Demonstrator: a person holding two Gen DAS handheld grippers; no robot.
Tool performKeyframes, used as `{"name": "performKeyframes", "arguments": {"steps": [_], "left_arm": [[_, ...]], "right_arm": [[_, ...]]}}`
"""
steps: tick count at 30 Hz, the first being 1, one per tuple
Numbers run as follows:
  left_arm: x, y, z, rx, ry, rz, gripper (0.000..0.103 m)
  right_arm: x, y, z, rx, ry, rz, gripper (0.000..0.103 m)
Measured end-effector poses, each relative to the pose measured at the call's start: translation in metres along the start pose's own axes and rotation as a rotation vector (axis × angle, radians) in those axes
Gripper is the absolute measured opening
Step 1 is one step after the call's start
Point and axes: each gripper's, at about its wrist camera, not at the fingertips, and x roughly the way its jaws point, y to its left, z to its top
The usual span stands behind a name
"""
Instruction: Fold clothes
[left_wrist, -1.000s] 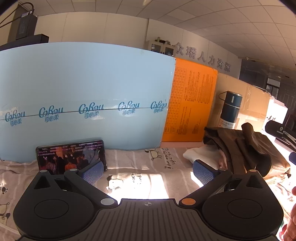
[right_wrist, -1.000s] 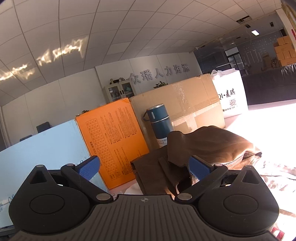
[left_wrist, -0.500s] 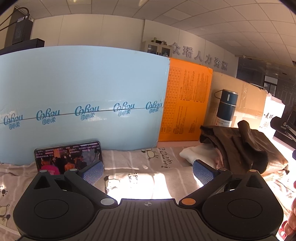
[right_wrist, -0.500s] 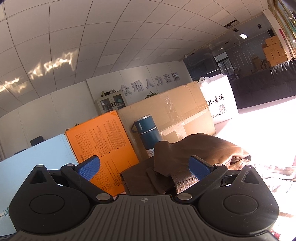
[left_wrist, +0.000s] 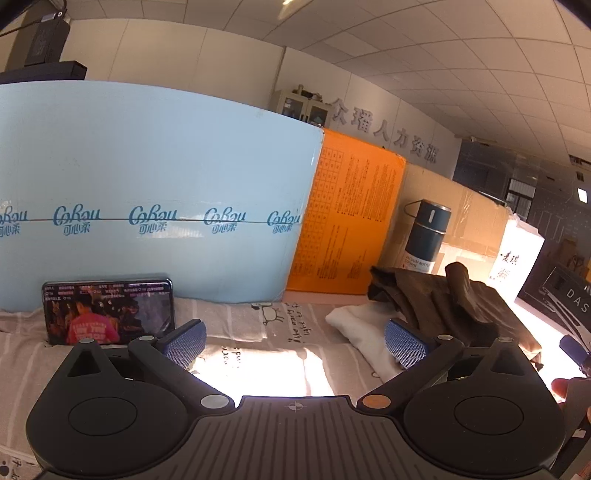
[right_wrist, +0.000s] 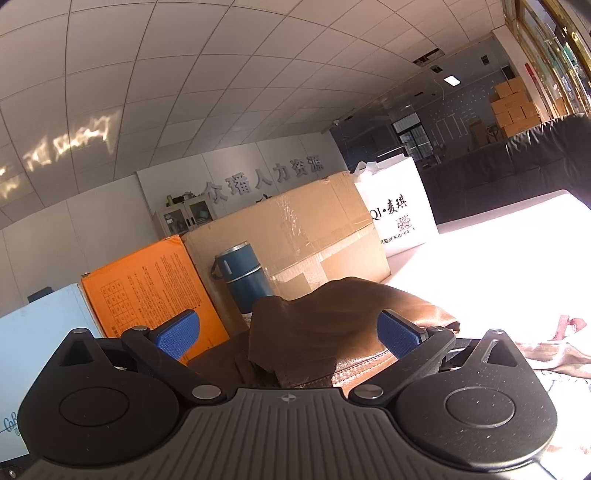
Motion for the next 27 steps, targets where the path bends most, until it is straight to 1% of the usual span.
{"name": "performKeyframes", "arguments": {"steps": [2, 7, 9, 12, 14, 17, 20, 21, 23, 24, 25, 27], "left_arm": [[0.004, -0.005, -0.006, -0.006, -0.009, -0.039, 0.103], [0.022, -0.016, -0.031, -0.009, 0.093, -0.116, 0.103], [0.028, -0.016, -0.036, 0.003, 0.094, -0.121, 0.103], [0.029, -0.011, -0.037, -0.047, 0.109, -0.114, 0.103], [0.031, -0.009, -0.037, -0.063, 0.120, -0.113, 0.103], [0.034, -0.008, -0.042, -0.062, 0.156, -0.206, 0.103], [0.037, -0.007, -0.049, -0.091, 0.162, -0.269, 0.103], [0.038, -0.005, -0.050, -0.104, 0.155, -0.292, 0.103], [0.040, -0.001, -0.054, -0.172, 0.134, -0.333, 0.103], [0.043, 0.000, -0.054, -0.201, 0.142, -0.346, 0.103], [0.048, -0.001, -0.055, -0.228, 0.164, -0.360, 0.103], [0.064, -0.001, -0.057, -0.347, 0.268, -0.431, 0.103]], "right_arm": [[0.004, -0.010, 0.002, 0.000, -0.020, 0.012, 0.103], [0.021, -0.039, 0.013, 0.062, 0.035, 0.014, 0.103], [0.025, -0.045, 0.018, 0.048, 0.040, 0.013, 0.103], [0.036, -0.046, 0.026, -0.065, 0.057, 0.011, 0.103], [0.045, -0.046, 0.031, -0.132, 0.058, 0.030, 0.103], [0.059, -0.048, 0.038, -0.205, 0.066, 0.062, 0.103], [0.075, -0.062, 0.043, -0.211, 0.074, 0.076, 0.103], [0.078, -0.070, 0.041, -0.183, 0.077, 0.072, 0.103], [0.085, -0.095, 0.037, -0.089, 0.096, 0.085, 0.103], [0.088, -0.106, 0.035, -0.045, 0.112, 0.088, 0.103], [0.093, -0.120, 0.034, 0.014, 0.138, 0.087, 0.103], [0.098, -0.143, 0.037, 0.119, 0.152, 0.094, 0.103]]}}
